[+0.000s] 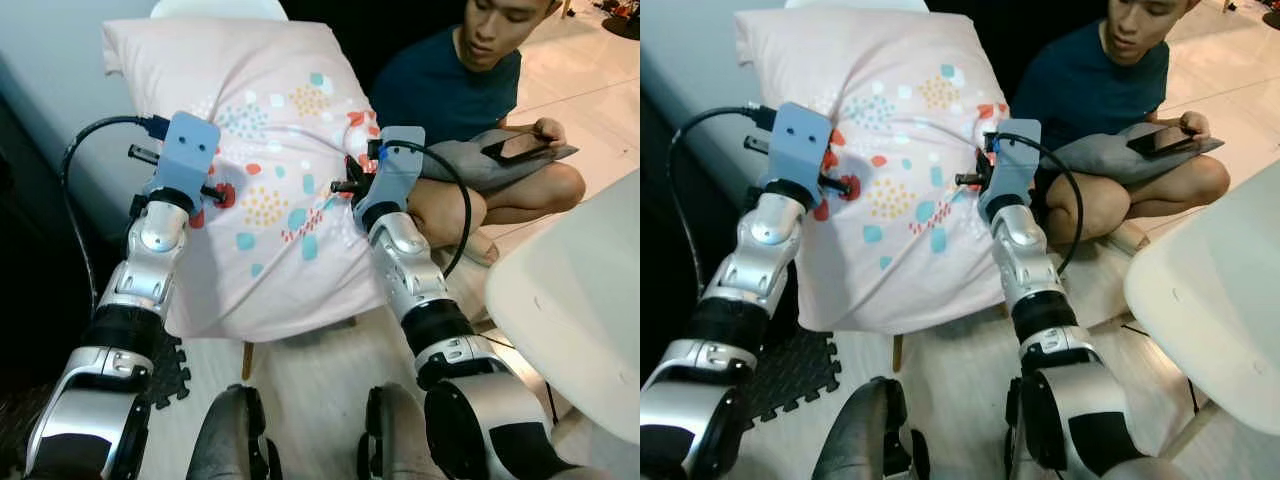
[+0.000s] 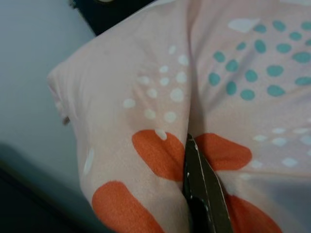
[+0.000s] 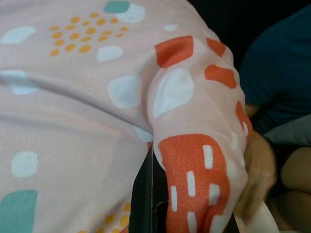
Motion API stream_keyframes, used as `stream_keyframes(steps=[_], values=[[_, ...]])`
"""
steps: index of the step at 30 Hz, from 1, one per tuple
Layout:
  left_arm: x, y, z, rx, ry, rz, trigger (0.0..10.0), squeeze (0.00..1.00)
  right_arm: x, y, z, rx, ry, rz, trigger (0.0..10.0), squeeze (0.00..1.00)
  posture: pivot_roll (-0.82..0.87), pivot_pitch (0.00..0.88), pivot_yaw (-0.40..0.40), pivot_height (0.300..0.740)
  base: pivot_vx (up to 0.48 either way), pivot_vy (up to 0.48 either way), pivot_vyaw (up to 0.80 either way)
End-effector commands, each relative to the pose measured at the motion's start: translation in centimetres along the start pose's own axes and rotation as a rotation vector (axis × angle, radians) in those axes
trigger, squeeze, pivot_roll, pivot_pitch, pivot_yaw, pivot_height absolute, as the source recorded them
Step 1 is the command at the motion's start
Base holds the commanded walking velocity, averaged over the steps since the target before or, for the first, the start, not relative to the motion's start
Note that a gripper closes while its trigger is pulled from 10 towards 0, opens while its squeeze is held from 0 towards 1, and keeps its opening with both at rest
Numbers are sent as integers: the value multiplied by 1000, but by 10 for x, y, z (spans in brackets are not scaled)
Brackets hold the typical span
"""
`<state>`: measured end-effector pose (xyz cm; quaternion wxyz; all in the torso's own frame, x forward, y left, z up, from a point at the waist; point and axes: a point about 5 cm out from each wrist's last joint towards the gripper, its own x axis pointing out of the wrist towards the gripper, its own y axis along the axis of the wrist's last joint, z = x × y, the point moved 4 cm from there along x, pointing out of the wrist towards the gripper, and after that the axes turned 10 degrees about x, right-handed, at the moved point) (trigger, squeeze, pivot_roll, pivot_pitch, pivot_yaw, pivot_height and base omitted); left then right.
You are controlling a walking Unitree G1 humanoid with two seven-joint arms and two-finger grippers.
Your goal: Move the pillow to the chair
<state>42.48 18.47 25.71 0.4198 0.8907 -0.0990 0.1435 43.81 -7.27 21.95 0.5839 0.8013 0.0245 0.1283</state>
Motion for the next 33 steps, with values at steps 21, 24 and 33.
stream_keyframes(steps=[21, 24, 33], values=[[-3, -36, 43, 210, -161, -124, 10000, 0, -1, -41, -19, -130, 32, -150, 10000, 0, 43, 211, -16, 605, 0, 0, 0], [-4, -40, 41, 248, -135, -145, 10000, 0, -3, -47, -24, -136, 67, -170, 10000, 0, 45, 212, -20, 605, 0, 0, 0], [-10, -56, 37, 273, -104, -203, 10000, 0, -2, -46, -33, -45, 104, -169, 10000, 0, 45, 211, -21, 605, 0, 0, 0]])
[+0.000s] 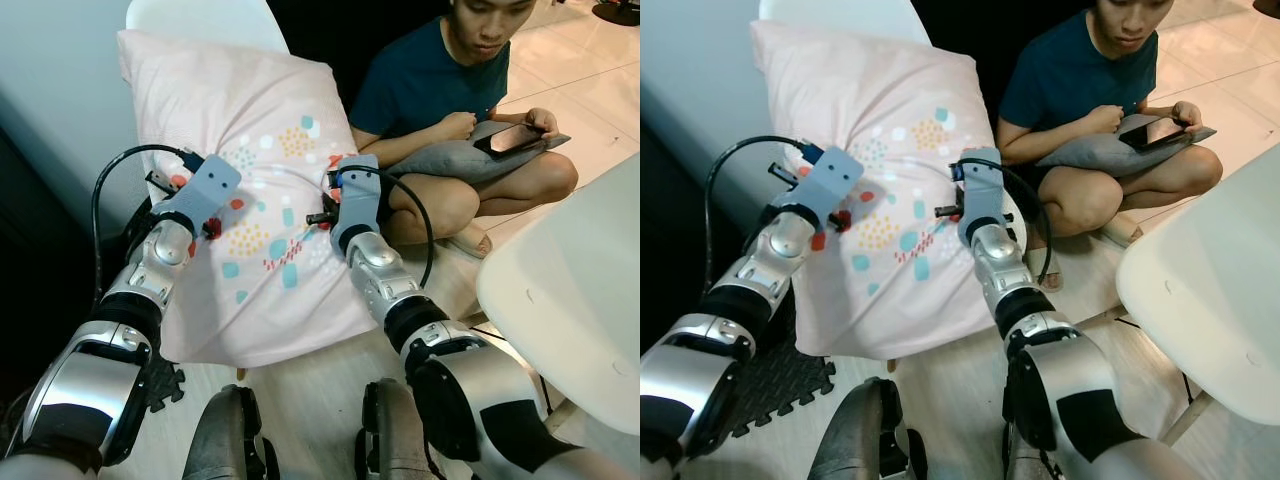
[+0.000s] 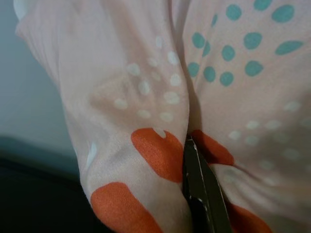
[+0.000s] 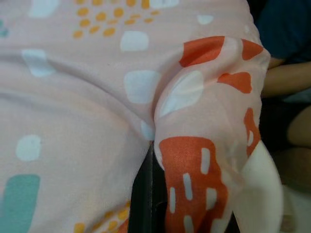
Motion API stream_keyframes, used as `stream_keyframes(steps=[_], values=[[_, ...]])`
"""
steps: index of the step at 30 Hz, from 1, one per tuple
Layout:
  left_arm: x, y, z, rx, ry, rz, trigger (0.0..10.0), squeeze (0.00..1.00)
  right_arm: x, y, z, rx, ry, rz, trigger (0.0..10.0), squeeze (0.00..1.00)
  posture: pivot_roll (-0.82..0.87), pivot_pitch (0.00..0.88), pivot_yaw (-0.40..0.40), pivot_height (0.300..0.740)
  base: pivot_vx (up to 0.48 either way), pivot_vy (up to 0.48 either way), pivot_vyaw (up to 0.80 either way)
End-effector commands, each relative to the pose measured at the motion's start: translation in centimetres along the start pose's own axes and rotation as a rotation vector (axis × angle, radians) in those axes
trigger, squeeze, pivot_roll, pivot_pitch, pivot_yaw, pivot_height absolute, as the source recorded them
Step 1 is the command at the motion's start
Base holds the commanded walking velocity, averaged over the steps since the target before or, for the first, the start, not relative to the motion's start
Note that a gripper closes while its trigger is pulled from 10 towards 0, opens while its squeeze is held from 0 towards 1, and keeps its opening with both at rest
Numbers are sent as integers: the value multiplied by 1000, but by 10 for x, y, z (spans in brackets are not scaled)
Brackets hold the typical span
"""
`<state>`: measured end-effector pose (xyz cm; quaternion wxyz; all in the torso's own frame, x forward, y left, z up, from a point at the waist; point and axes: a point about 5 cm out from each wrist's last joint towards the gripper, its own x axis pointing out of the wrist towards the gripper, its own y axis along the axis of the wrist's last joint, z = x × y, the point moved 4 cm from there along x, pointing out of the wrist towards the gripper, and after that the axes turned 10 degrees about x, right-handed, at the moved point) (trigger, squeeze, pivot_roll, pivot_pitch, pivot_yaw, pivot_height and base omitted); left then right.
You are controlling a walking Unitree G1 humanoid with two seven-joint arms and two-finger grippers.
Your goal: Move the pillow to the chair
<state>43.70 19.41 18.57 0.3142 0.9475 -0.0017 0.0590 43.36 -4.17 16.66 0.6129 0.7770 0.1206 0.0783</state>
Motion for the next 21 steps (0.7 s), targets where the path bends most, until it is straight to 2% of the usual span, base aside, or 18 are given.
stream_keyframes(steps=[1, 2, 10, 13, 14, 16, 18, 19, 20, 21], values=[[1, 3, -2, 11, 4, 11, 10000, 0, 4, 15, -19, 7, 75, 56, 10000, 996, 45, 213, -22, 605, 0, 0, 0], [1, 0, -3, 3, 10, 1, 10000, 1000, 4, 16, -20, 17, 80, 58, 10000, 1000, 45, 212, -23, 605, 0, 0, 0], [0, -11, -11, 12, 61, -55, 10000, 1000, 4, 16, -19, 7, 75, 55, 10000, 1000, 44, 209, -24, 605, 0, 0, 0], [-1, -24, -24, 51, 120, -108, 10000, 1000, 5, 19, -12, -34, 28, 65, 10000, 1000, 43, 205, -24, 605, 0, 0, 0], [-1, -24, -24, 51, 120, -108, 10000, 1000, 5, 19, -12, -34, 28, 65, 10000, 1000, 43, 205, -24, 605, 0, 0, 0], [-2, -34, -35, 69, 163, -153, 10000, 1000, 4, 26, -1, -54, -33, 96, 10000, 1000, 45, 201, -23, 605, 0, 0, 0], [-2, -34, -35, 69, 163, -153, 10000, 1000, 4, 26, -1, -54, -33, 96, 10000, 1000, 45, 201, -23, 605, 0, 0, 0], [-2, -37, -39, 69, 174, -168, 10000, 1000, 4, 29, 4, -58, -58, 110, 10000, 953, 46, 199, -23, 605, 0, 0, 0], [-2, -37, -39, 69, 174, -168, 10000, 1000, 4, 29, 4, -58, -58, 110, 10000, 953, 46, 199, -23, 605, 0, 0, 0], [-3, -43, -43, 78, 188, -191, 10000, 1000, 4, 31, 12, -86, -113, 111, 10000, 502, 46, 197, -23, 605, 0, 0, 0]])
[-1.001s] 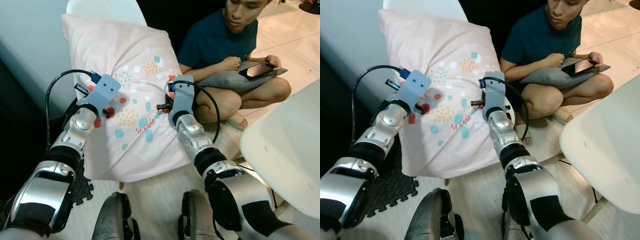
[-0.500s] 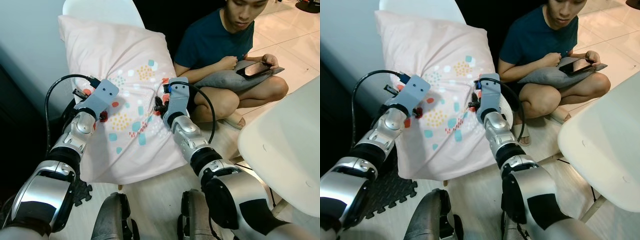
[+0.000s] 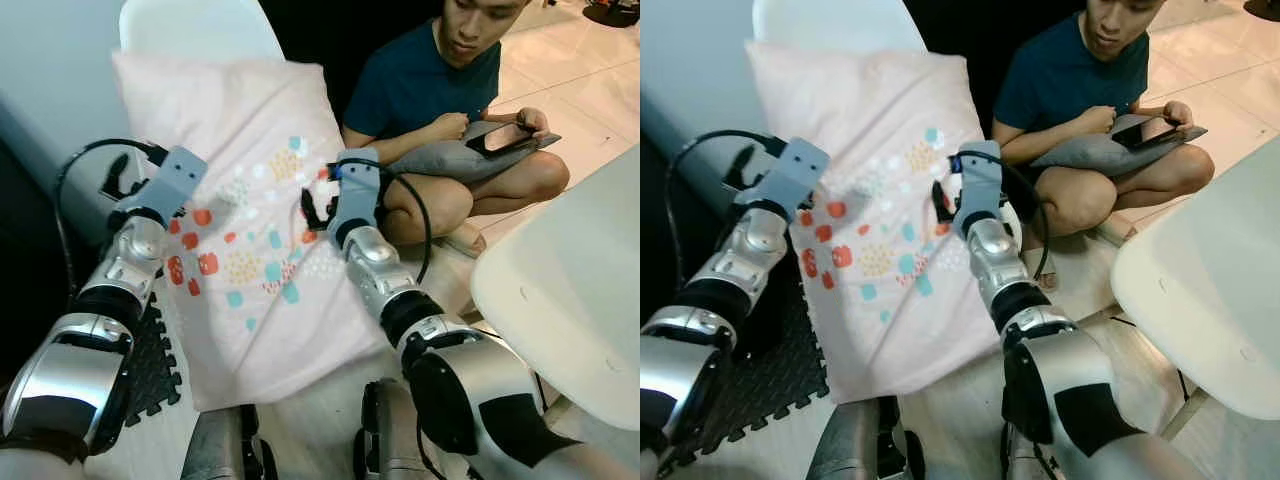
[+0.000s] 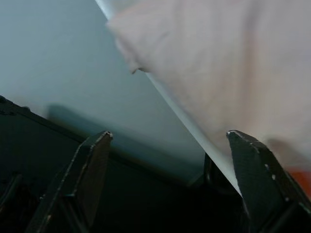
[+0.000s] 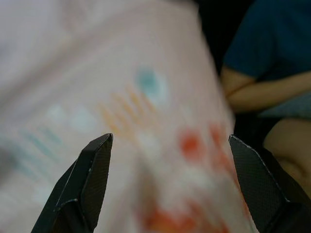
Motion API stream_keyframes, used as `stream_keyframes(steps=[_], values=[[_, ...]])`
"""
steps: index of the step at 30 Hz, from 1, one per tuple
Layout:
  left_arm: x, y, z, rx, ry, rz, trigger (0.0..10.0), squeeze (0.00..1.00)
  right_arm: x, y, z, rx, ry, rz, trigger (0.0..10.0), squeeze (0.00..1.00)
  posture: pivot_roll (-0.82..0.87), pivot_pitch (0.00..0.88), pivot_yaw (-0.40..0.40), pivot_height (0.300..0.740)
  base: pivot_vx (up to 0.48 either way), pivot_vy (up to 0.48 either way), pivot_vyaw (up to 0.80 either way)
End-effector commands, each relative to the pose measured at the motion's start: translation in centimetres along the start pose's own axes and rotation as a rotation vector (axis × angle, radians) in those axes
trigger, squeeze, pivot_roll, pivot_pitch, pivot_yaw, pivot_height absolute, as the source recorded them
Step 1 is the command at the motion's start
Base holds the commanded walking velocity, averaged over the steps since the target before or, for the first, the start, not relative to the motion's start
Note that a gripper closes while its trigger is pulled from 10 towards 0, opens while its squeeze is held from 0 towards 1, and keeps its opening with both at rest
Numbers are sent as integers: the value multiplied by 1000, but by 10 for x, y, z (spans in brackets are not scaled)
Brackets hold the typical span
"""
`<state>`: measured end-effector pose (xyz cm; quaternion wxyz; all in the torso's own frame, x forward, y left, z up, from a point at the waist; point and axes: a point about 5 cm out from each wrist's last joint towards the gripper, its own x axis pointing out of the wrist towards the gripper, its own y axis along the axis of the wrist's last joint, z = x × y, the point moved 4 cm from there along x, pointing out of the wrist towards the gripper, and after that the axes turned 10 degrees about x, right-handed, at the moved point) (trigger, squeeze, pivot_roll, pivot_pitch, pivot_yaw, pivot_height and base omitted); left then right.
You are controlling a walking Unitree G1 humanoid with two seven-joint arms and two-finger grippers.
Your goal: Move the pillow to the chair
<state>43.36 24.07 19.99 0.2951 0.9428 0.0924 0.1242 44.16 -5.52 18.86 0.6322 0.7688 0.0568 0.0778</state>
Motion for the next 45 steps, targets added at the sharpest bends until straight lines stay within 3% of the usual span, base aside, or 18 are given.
stream_keyframes(steps=[1, 5, 6, 7, 9, 11, 12, 13, 15, 17, 18, 19, 22, 24, 30, 34, 38, 45], values=[[-1, -20, -7, 51, 22, -74, 10000, 1000, 2, 6, 10, -77, -77, 12, 10000, 0, 46, 191, -21, 605, 0, 0, 0], [-1, -31, -15, 69, 51, -113, 10000, 1000, 3, 13, 19, -168, -143, 32, 10000, 0, 47, 187, -22, 605, 0, 0, 0], [-1, -34, -17, 69, 63, -121, 10000, 282, 3, 19, 21, -170, -159, 55, 10000, 0, 49, 184, -24, 605, 0, 0, 0], [-1, -35, -20, 68, 72, -125, 10000, 0, 4, 25, 23, -158, -176, 75, 10000, 0, 49, 184, -24, 605, 0, 0, 0], [-1, -35, -20, 68, 72, -125, 10000, 0, 4, 25, 23, -158, -176, 75, 10000, 0, 49, 184, -24, 605, 0, 0, 0], [-2, -34, -20, 23, 77, -116, 10000, 0, 6, 38, 26, -17, -180, 112, 10000, 0, 51, 183, -22, 605, 0, 0, 0], [-2, -34, -20, 23, 77, -116, 10000, 0, 6, 38, 26, -17, -180, 112, 10000, 0, 51, 183, -22, 605, 0, 0, 0], [-2, -23, -11, -103, 26, -75, 10000, 0, 7, 45, 20, 86, -121, 146, 10000, 0, 48, 187, -19, 605, 0, 0, 0], [-2, -14, -4, -179, -13, -44, 10000, 0, 7, 46, 14, 110, -73, 151, 10000, 0, 47, 194, -20, 605, 0, 0, 0], [-2, -8, 0, -225, -37, -24, 10000, 0, 7, 46, 11, 120, -44, 152, 10000, 0, 47, 195, -20, 605, 0, 0, 0], [-7, 15, 16, -377, -141, 51, 10000, 0, 5, 43, 6, 118, -4, 153, 10000, 0, 44, 189, -17, 605, 0, 0, 0], [-7, 15, 16, -377, -141, 51, 10000, 0, 5, 43, 6, 118, -4, 153, 10000, 0, 44, 189, -17, 605, 0, 0, 0], [-20, 50, 34, -583, -257, 163, 10000, 0, -1, 36, 4, 92, 29, 151, 10000, 0, 45, 180, -16, 605, 0, 0, 0], [-32, 48, 51, -761, -285, 73, 10000, 0, -12, 23, 10, 48, 27, 143, 10000, 0, 48, 165, -19, 605, 0, 0, 0], [-53, 29, 66, -545, -276, 41, 10000, 0, -28, -8, 28, -12, -4, 38, 10000, 0, 36, 168, -14, 605, 0, 0, 0], [-61, 23, 65, -551, -233, 27, 10000, 0, -34, -22, 40, 15, -3, -16, 10000, 0, 38, 166, -11, 610, 0, 0, 0], [-68, 29, 49, -580, -138, 80, 10000, 0, -41, -34, 53, 29, -46, -58, 10000, 0, 37, 161, -8, 625, 0, 0, 0], [-76, 28, 49, -623, -148, 32, 10000, 0, -49, -40, 53, 37, -55, -91, 10000, 0, 38, 163, -6, 650, 0, 0, 0]])
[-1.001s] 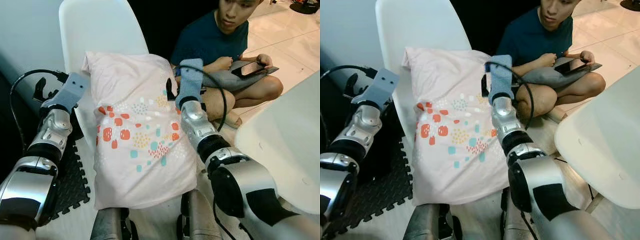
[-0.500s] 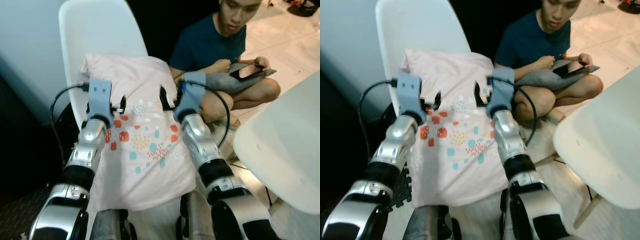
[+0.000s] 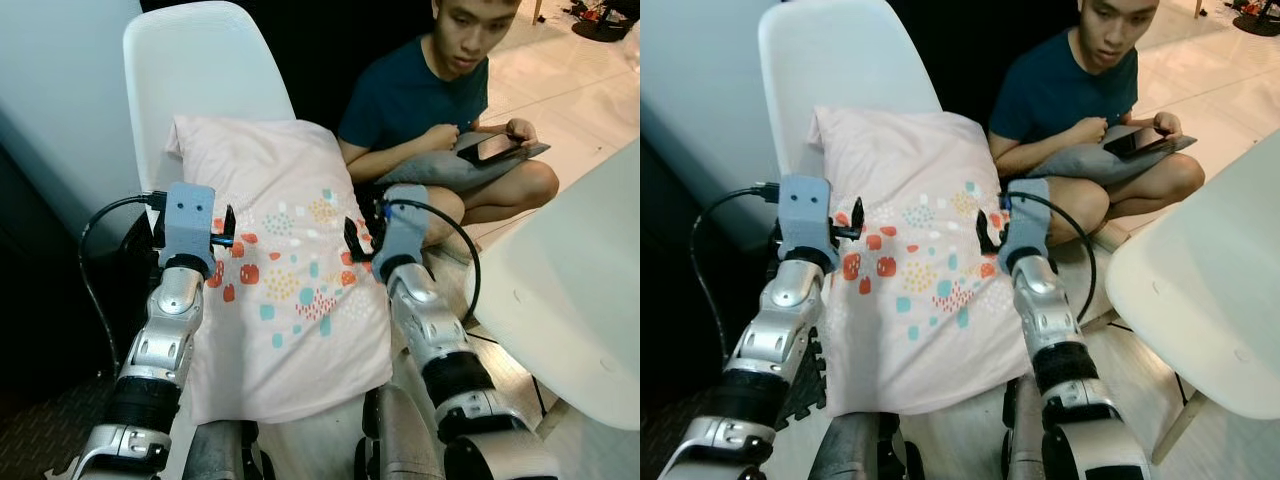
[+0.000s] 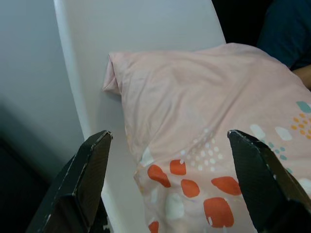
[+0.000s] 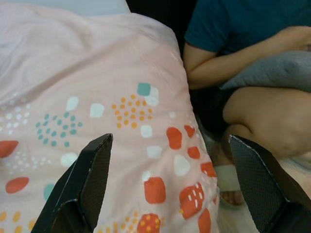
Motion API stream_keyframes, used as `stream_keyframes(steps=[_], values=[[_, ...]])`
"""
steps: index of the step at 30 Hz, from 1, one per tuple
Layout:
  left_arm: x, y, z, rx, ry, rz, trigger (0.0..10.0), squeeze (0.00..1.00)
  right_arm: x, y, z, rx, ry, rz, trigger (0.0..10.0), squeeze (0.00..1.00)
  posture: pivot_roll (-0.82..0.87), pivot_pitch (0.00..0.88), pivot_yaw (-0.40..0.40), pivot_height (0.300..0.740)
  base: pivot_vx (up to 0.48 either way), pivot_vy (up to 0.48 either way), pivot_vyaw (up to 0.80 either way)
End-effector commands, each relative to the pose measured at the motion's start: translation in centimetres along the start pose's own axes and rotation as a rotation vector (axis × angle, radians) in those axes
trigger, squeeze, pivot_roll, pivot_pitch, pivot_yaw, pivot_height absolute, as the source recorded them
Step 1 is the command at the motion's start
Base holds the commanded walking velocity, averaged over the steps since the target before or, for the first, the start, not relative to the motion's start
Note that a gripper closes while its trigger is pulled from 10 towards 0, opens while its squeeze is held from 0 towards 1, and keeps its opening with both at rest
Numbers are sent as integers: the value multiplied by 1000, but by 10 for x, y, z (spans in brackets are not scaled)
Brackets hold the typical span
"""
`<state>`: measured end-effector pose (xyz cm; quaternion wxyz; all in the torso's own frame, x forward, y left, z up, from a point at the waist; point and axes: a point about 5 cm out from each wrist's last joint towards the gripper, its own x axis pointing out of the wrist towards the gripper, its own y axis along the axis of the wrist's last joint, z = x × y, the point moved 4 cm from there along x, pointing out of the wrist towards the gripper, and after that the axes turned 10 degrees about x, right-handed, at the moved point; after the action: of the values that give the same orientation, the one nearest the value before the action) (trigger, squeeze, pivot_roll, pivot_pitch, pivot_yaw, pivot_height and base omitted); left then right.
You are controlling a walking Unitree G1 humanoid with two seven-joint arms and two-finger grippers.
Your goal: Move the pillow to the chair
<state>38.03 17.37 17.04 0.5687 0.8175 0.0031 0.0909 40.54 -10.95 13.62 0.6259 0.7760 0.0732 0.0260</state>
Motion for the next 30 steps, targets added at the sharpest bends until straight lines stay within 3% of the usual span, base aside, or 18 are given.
stream_keyframes(steps=[1, 11, 14, 30], values=[[-3, -6, 2, -9, -2, -28, 10000, 0, -1, 0, -2, 10, 5, -3, 10000, 0, 38, 163, -6, 650, 0, 0, 0], [-12, -7, 14, -13, -32, -48, 10000, 0, -5, -4, -6, 39, 24, -17, 10000, 0, 28, 157, -5, 680, 0, 0, 0], [-16, -1, 18, 58, -59, -19, 10000, 0, -7, -4, -6, 44, 21, -23, 10000, 0, 31, 160, -2, 695, 0, 0, 0], [-20, 4, 24, 97, -80, -11, 10000, 0, -9, -3, -6, 59, 20, -29, 10000, 0, 35, 147, -2, 740, 0, 0, 0]])
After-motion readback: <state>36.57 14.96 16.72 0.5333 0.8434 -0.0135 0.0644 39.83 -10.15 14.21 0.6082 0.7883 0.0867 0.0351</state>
